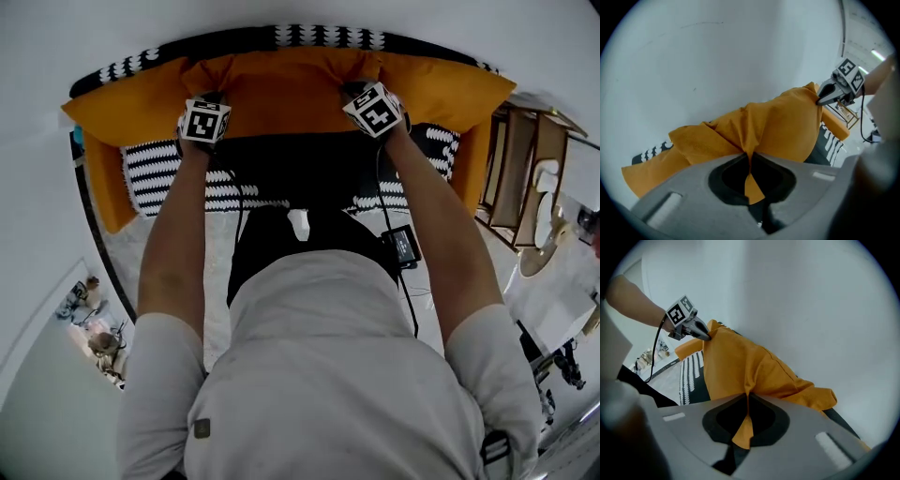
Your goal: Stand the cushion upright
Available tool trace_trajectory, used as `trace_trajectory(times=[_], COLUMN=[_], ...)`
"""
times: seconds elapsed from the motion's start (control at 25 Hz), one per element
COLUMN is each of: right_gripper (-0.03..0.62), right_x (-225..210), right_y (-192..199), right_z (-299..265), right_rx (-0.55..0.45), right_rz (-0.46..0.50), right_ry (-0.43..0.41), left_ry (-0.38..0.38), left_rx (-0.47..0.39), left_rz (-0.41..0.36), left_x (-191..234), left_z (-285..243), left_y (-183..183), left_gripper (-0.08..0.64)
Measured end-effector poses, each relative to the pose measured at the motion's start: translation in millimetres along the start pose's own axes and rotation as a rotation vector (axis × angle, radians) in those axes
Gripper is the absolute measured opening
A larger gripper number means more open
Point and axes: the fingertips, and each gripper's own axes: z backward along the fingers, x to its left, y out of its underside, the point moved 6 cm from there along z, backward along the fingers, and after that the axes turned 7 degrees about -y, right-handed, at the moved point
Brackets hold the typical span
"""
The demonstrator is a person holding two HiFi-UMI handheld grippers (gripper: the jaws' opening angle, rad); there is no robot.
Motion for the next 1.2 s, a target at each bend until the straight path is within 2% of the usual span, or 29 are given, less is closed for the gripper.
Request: trace_trajectory(times=[0.12,0.2,0.32,0.4,0.56,0.64,0.8,1.08,1.2], right_gripper=[0.018,0.024,0.031,0.026,0.038,0.048,0.114,0.156,0.156], right_x=[-9.5,-8.9,-10.2,-16.4,-20.6,-19.0,-15.8,0.0,11.5], right_y=[-4.8,1.1,18.0,22.1,17.1,18.7,19.9,2.9,-3.8], right_z=[-2.9,-17.2,-46.8,-57.9,-62.9,-61.8,-55.4,-18.4,-0.2], right_rx=[-0.038,-0.005,0.097,0.110,0.086,0.078,0.052,-0.087,-0.133], right_rz=[-0.029,-0.042,-0.056,-0.085,-0.132,-0.146,-0.162,-0.195,-0.178], right_ry=[0.060,0.084,0.089,0.119,0.167,0.168,0.156,0.203,0.199], left_ry=[-0.022,-0.029,0.000,0.019,0.016,0.024,0.042,0.010,-0.004], left_rx=[-0.040,-0.012,0.066,0.052,0.016,0.006,-0.032,-0.125,-0.182], left_rz=[-0.020,-0.016,0.069,0.122,0.089,0.096,0.122,0.135,0.179], left_x=[10.7,16.7,21.2,21.9,25.7,25.1,20.5,7.7,2.3], left_z=[-9.9,-26.8,-51.1,-58.3,-62.6,-61.5,-52.7,-9.2,17.1], left_y=[-18.0,-9.6,14.2,18.2,14.4,15.4,13.5,12.3,9.3], left_gripper=[0.018,0.050,0.081,0.081,0.082,0.092,0.161,0.172,0.172])
